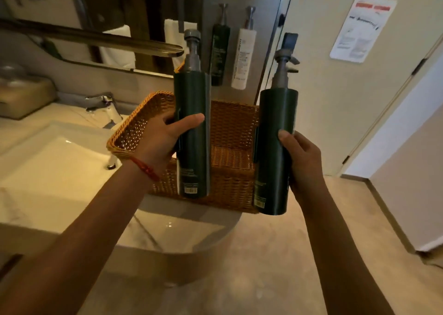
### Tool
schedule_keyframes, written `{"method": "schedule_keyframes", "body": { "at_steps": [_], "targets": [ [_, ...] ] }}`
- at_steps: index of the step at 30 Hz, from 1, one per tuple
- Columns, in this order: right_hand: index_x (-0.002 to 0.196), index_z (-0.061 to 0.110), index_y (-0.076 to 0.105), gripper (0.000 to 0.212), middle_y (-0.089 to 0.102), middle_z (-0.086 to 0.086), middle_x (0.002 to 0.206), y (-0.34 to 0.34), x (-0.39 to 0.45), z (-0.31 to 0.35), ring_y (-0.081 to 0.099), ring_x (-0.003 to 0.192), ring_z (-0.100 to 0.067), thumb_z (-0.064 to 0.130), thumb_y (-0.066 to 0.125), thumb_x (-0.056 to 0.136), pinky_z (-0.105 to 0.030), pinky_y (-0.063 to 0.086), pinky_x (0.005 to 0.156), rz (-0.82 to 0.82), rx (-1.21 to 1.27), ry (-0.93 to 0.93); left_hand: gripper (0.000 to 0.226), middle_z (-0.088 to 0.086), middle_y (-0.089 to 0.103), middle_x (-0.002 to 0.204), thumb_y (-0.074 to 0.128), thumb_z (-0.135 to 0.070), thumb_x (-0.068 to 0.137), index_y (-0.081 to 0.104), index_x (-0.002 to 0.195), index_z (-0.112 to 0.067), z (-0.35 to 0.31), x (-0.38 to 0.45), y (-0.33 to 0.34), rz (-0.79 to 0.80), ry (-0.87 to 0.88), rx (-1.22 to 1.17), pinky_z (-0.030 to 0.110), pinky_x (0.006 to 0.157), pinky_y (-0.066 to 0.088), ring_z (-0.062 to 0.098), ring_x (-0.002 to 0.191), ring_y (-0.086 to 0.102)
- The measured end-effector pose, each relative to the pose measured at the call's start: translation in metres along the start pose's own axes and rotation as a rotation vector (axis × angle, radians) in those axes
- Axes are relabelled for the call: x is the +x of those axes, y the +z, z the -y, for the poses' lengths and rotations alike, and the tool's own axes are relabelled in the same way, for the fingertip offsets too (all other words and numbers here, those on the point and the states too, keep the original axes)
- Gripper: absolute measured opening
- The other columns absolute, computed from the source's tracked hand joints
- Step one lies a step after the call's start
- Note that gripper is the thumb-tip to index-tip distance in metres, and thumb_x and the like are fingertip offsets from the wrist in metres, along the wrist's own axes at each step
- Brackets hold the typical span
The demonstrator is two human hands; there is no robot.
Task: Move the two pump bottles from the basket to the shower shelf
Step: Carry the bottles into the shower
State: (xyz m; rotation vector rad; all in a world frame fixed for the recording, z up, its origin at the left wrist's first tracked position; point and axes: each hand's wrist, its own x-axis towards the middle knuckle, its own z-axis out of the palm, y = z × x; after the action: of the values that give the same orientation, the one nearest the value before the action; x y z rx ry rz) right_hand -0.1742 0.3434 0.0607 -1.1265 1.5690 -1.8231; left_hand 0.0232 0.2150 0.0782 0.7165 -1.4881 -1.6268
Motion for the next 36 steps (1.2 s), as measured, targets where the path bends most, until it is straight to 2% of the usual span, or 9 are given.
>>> {"method": "schedule_keyframes", "body": {
  "at_steps": [4, 10, 15, 18, 21, 23, 28, 33, 36],
  "targets": [
    [0.093, 0.030, 0.062, 0.028, 0.071, 0.006, 0.082, 0.021, -0.021, -0.005, 0.070, 0.080, -0.015, 0.047, 0.061, 0.070, -0.023, 0.057, 0.064, 0.125, -0.020, 0.002, 0.051, -0.003, 0.068, 0.096, 0.075, -0.048, 0.044, 0.063, 0.089, -0.030, 0.008, -0.046, -0.022, -0.174, 0.031, 0.031, 0.031, 0.073, 0.052, 0.018, 0.092, 0.065],
    [0.094, 0.033, 0.059, 0.031, 0.069, 0.005, 0.089, 0.075, -0.066, -0.009, 0.069, 0.082, -0.012, 0.050, 0.064, 0.068, -0.019, 0.055, 0.061, 0.362, 0.043, 0.023, 0.045, -0.009, 0.074, 0.077, 0.076, -0.048, 0.043, 0.067, 0.082, -0.028, 0.023, -0.128, -0.069, -0.424, 0.034, 0.073, 0.026, 0.063, 0.054, 0.014, 0.079, 0.069],
    [0.090, 0.037, 0.061, 0.033, 0.069, 0.008, 0.091, 0.141, -0.114, -0.005, 0.068, 0.081, -0.005, 0.055, 0.065, 0.063, -0.016, 0.054, 0.059, 0.548, 0.083, 0.051, 0.054, 0.003, 0.068, 0.095, 0.072, -0.049, 0.048, 0.061, 0.096, -0.027, 0.023, -0.221, -0.115, -0.583, -0.020, 0.087, 0.033, 0.075, 0.052, 0.020, 0.089, 0.066],
    [0.091, 0.034, 0.062, 0.033, 0.070, 0.005, 0.090, 0.187, -0.151, -0.001, 0.069, 0.077, -0.008, 0.052, 0.066, 0.063, -0.016, 0.054, 0.057, 0.672, 0.095, 0.061, 0.053, 0.004, 0.068, 0.091, 0.072, -0.045, 0.045, 0.062, 0.091, -0.023, 0.014, -0.285, -0.142, -0.757, -0.018, 0.067, 0.034, 0.073, 0.052, 0.023, 0.086, 0.066],
    [0.084, 0.032, 0.065, 0.023, 0.073, 0.002, 0.084, 0.237, -0.198, 0.004, 0.070, 0.076, -0.014, 0.047, 0.067, 0.067, -0.025, 0.058, 0.062, 0.780, 0.093, 0.072, 0.052, 0.004, 0.068, 0.093, 0.073, -0.041, 0.044, 0.062, 0.092, -0.022, 0.006, -0.356, -0.170, -0.909, -0.017, 0.065, 0.033, 0.073, 0.052, 0.021, 0.087, 0.066],
    [0.082, 0.034, 0.067, 0.020, 0.074, 0.006, 0.081, 0.269, -0.235, 0.010, 0.070, 0.074, -0.015, 0.047, 0.066, 0.067, -0.023, 0.057, 0.059, 0.858, 0.124, 0.089, 0.049, 0.001, 0.068, 0.090, 0.074, -0.042, 0.043, 0.063, 0.088, -0.024, 0.001, -0.406, -0.186, -1.007, -0.010, 0.064, 0.031, 0.070, 0.052, 0.019, 0.085, 0.066],
    [0.089, 0.034, 0.068, 0.041, 0.075, 0.002, 0.087, 0.340, -0.334, 0.029, 0.071, 0.078, -0.021, 0.059, 0.071, 0.057, -0.029, 0.056, 0.063, 1.122, 0.191, 0.141, 0.032, -0.007, 0.070, 0.076, 0.075, -0.035, 0.054, 0.066, 0.083, -0.025, -0.005, -0.532, -0.223, -1.264, -0.001, 0.094, 0.024, 0.060, 0.053, 0.012, 0.074, 0.068],
    [0.087, 0.026, 0.067, 0.038, 0.075, 0.009, 0.077, 0.400, -0.434, 0.051, 0.070, 0.067, -0.011, 0.051, 0.070, 0.058, -0.018, 0.053, 0.054, 1.317, 0.244, 0.165, 0.037, -0.006, 0.071, 0.070, 0.074, -0.041, 0.050, 0.065, 0.081, -0.024, -0.014, -0.647, -0.241, -1.474, 0.016, 0.091, 0.022, 0.054, 0.052, 0.010, 0.068, 0.068],
    [0.091, 0.024, 0.066, 0.038, 0.075, 0.007, 0.080, 0.429, -0.492, 0.065, 0.070, 0.071, -0.012, 0.046, 0.071, 0.062, -0.017, 0.052, 0.055, 1.434, 0.266, 0.195, 0.024, -0.002, 0.069, 0.078, 0.073, -0.030, 0.061, 0.064, 0.082, -0.024, -0.020, -0.707, -0.248, -1.588, 0.033, 0.088, 0.022, 0.055, 0.053, 0.010, 0.068, 0.067]
  ]
}}
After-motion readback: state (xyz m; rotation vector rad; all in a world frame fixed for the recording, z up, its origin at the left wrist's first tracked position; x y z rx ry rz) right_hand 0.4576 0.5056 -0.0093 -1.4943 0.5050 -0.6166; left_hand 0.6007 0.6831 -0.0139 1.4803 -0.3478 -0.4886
